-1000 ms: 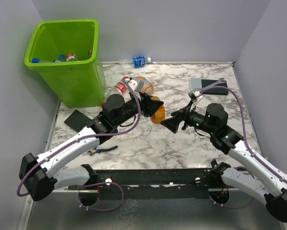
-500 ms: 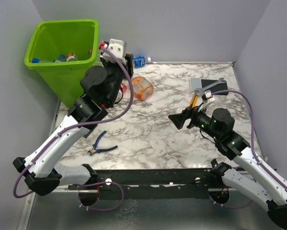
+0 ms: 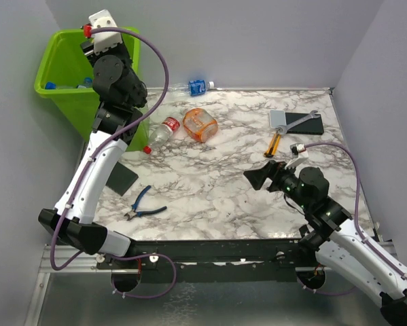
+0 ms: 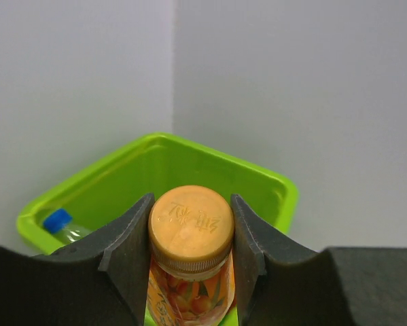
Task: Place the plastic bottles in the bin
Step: Place the plastic bottle in the trash bin.
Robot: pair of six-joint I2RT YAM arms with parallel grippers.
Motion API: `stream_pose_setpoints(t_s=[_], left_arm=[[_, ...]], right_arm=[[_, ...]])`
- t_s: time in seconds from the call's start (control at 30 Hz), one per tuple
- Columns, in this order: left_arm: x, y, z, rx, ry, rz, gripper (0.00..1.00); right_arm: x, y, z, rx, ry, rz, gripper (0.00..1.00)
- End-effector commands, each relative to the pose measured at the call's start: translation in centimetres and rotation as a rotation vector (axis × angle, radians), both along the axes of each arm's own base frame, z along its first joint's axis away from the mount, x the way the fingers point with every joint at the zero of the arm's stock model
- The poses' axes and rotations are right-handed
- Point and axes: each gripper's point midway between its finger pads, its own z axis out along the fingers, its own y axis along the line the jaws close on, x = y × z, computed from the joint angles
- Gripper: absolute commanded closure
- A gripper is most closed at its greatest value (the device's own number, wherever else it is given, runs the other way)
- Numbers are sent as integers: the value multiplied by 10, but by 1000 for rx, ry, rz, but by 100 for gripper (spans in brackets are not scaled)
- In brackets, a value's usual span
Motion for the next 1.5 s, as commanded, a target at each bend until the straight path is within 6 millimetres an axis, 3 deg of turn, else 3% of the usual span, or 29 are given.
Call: stream_pose_setpoints(t_s=[0.0,0.13,0.23,0.4,0.5,0.73,0.87,0.9,0.93,1.03,1.07,1.2,1.3,1.4,1.47], left_arm=[[-30,71,20,-63,-160,275,100],[-17,93,1,-96,-186,299,100],[4,103,-18,-113,-216,249,100],[45,107,-54,-207,-218,154,100],[59,110,-72,-276,-223,143,100],[69,120,-82,-281,-274,189,100],[76,115,-83,-359,-329,154,100],[77,113,-83,-381,-343,137,98],[78,112,-82,-398,-356,121,83],[77,109,-80,-417,-345,127,14],[74,109,-75,-418,-338,145,2],[58,97,-43,-380,-344,159,1],[43,74,-12,-358,-362,102,1],[26,28,9,-334,-359,-22,1],[13,-18,15,-311,-338,-156,1]], right_arm=[[3,-9,-5,27,0,-68,0],[1,-3,-7,20,10,-31,0],[0,1,-9,16,39,-16,0],[-6,5,-10,33,109,2,0],[-11,11,-12,78,121,33,0],[-26,25,-19,112,232,108,0],[-36,25,-19,133,217,146,0],[-37,24,-17,136,200,149,0],[-38,22,-14,136,184,144,0],[-36,12,-11,127,163,96,0],[-35,8,-12,120,168,71,0],[-28,-7,-17,75,190,-22,0],[-15,-28,-22,62,249,-196,0],[-8,-28,-23,15,277,-216,0],[-6,-19,-23,-4,295,-174,0]])
